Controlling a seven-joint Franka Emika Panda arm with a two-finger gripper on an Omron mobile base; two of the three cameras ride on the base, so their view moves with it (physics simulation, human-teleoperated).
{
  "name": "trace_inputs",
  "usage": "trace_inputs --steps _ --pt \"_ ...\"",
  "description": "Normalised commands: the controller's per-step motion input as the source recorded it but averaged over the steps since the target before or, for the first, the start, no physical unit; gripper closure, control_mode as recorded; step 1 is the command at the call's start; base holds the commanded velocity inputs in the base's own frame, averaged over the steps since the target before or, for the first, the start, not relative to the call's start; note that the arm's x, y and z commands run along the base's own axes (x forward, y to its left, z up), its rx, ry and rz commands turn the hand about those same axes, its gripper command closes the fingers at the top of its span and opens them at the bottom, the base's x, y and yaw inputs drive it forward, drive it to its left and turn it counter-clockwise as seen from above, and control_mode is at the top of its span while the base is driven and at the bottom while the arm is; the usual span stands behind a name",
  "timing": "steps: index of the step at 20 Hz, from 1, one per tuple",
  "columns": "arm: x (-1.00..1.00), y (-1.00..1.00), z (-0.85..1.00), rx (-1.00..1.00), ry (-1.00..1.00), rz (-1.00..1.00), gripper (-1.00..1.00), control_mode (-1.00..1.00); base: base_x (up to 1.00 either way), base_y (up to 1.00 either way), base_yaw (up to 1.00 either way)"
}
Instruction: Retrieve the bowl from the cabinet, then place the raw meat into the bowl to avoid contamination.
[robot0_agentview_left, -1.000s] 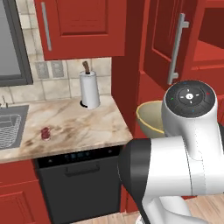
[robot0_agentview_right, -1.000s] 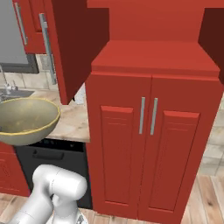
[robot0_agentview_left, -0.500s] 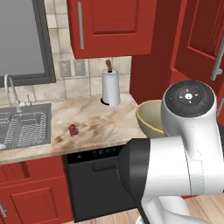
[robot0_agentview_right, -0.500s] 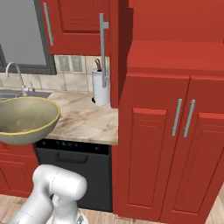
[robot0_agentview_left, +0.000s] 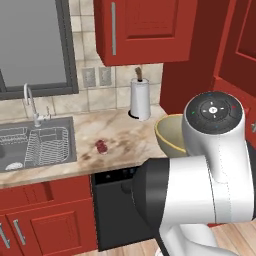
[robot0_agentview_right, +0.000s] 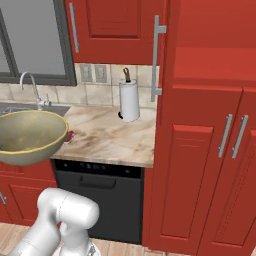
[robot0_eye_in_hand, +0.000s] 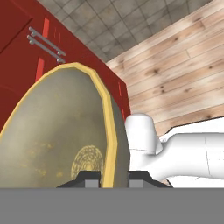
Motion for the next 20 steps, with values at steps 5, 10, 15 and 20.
trace_inputs --steps 5,10,15,20 --pt "0.0 0.0 0.0 0.0 0.0 0.0 1.0 1.0 0.23 0.08 0.0" --pt "0.0 0.0 0.0 0.0 0.0 0.0 1.0 1.0 0.49 0.23 0.0" --pt "0.0 0.0 0.0 0.0 0.0 0.0 1.0 1.0 0.68 0.37 0.0" --pt "0.0 0.0 0.0 0.0 0.0 0.0 1.0 1.0 0.57 0.59 -0.01"
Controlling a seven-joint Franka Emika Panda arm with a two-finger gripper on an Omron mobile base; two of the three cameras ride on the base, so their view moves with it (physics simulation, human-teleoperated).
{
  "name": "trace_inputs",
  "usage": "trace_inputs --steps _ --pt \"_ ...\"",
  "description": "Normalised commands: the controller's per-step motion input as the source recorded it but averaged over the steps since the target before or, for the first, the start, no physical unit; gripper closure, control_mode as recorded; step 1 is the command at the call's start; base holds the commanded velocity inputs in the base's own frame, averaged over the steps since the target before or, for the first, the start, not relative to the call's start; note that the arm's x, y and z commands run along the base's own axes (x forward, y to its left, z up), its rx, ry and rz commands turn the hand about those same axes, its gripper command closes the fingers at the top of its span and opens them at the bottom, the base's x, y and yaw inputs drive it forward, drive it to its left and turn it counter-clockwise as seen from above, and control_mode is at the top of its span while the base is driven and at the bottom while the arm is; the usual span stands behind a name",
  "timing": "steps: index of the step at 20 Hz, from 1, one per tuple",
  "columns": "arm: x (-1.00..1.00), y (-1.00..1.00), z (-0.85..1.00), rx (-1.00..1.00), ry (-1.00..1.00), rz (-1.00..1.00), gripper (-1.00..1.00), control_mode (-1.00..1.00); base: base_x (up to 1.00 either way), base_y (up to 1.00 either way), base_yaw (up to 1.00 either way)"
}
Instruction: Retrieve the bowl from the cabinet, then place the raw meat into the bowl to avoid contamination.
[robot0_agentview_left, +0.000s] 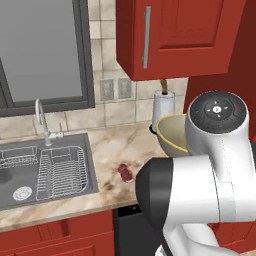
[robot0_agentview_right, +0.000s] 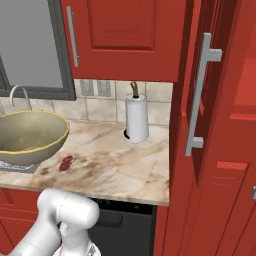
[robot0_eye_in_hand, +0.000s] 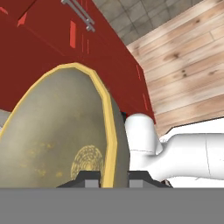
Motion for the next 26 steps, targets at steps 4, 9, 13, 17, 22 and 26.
trace_inputs --steps 4,9,13,17,22,26 --pt "0.0 0.0 0.0 0.0 0.0 0.0 1.0 1.0 0.32 0.28 0.0" --pt "0.0 0.0 0.0 0.0 0.0 0.0 1.0 1.0 0.06 0.05 -0.01" --pt "0.0 0.0 0.0 0.0 0.0 0.0 1.0 1.0 0.12 0.0 0.0" --pt "0.0 0.0 0.0 0.0 0.0 0.0 1.0 1.0 0.47 0.02 0.0" --pt "0.0 0.0 0.0 0.0 0.0 0.0 1.0 1.0 0.42 0.03 0.0" --pt "0.0 0.0 0.0 0.0 0.0 0.0 1.0 1.0 0.15 0.0 0.0"
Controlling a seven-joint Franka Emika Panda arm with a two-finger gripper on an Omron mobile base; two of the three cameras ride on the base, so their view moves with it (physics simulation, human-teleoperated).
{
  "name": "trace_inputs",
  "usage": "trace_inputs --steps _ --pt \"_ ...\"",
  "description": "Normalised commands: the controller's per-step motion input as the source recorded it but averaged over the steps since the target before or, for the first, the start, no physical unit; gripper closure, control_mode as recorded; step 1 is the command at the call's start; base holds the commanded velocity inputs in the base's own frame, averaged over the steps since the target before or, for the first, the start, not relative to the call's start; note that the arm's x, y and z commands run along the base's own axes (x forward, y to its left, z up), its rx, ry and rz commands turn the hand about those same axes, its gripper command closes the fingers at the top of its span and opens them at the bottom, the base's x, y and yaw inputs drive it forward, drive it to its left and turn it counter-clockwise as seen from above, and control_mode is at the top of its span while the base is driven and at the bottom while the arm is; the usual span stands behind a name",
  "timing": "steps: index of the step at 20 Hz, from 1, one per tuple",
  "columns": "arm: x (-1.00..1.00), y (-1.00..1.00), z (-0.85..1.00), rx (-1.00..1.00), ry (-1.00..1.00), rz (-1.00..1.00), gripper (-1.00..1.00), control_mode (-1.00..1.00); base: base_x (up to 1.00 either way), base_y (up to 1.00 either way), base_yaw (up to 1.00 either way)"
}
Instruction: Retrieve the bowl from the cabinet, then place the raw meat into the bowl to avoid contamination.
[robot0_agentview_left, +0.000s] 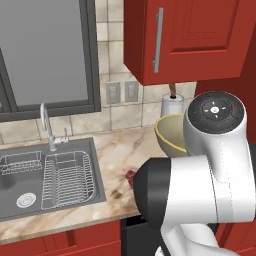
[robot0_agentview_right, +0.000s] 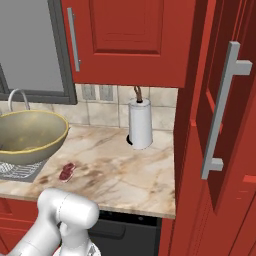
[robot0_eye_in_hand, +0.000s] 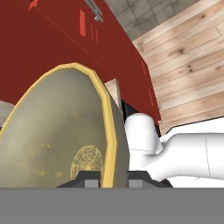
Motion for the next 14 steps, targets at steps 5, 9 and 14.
trace_inputs --steps 5,9,14 --pt "0.0 0.0 0.0 0.0 0.0 0.0 1.0 1.0 0.11 0.0 0.0" --pt "0.11 -0.06 -0.13 0.01 0.05 0.0 1.0 -1.0 0.07 0.0 0.0" --pt "0.43 -0.21 -0.46 0.07 0.14 0.01 1.0 -1.0 0.0 0.0 0.0"
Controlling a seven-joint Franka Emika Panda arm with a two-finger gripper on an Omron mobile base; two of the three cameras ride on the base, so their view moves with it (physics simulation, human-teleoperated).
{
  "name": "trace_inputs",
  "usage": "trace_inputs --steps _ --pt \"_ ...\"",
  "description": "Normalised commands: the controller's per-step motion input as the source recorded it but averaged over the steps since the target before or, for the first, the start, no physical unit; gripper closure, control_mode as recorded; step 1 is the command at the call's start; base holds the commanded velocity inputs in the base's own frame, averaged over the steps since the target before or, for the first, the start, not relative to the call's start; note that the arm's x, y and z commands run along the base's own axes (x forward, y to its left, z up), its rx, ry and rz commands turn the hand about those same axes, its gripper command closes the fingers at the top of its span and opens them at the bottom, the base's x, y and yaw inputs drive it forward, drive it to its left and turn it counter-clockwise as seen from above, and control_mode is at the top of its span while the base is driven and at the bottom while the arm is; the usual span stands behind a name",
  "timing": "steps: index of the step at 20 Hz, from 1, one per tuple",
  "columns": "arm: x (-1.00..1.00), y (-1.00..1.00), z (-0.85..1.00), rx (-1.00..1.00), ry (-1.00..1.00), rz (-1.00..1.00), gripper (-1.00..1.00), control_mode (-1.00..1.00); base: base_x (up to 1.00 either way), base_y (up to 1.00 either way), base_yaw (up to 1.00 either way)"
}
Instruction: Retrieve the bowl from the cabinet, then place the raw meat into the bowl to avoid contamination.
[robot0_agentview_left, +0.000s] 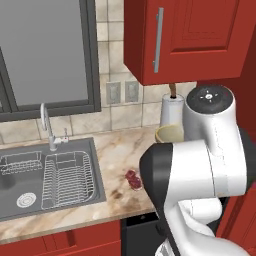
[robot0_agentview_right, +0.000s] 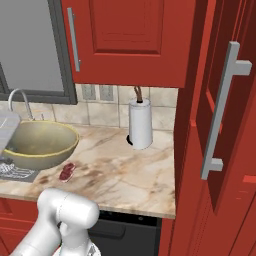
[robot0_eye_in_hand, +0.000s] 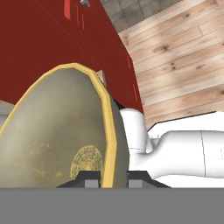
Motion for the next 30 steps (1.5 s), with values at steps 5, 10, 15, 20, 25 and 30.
trace_inputs --steps 5,10,15,20,25,30 --pt "0.59 -0.28 -0.38 0.04 0.07 0.12 1.0 -1.0 0.0 0.0 0.0" --pt "0.64 -0.27 -0.37 -0.01 -0.03 0.13 1.0 -1.0 0.0 0.0 0.0" --pt "0.61 -0.34 -0.53 -0.02 -0.09 0.1 1.0 -1.0 0.0 0.0 0.0" --pt "0.68 -0.38 -0.57 -0.02 0.0 0.13 1.0 -1.0 0.0 0.0 0.0" --pt "0.54 -0.37 -0.35 -0.02 0.03 0.24 1.0 -1.0 0.0 0.0 0.0" --pt "0.44 -0.37 -0.46 -0.16 -0.01 0.17 1.0 -1.0 0.0 0.0 0.0"
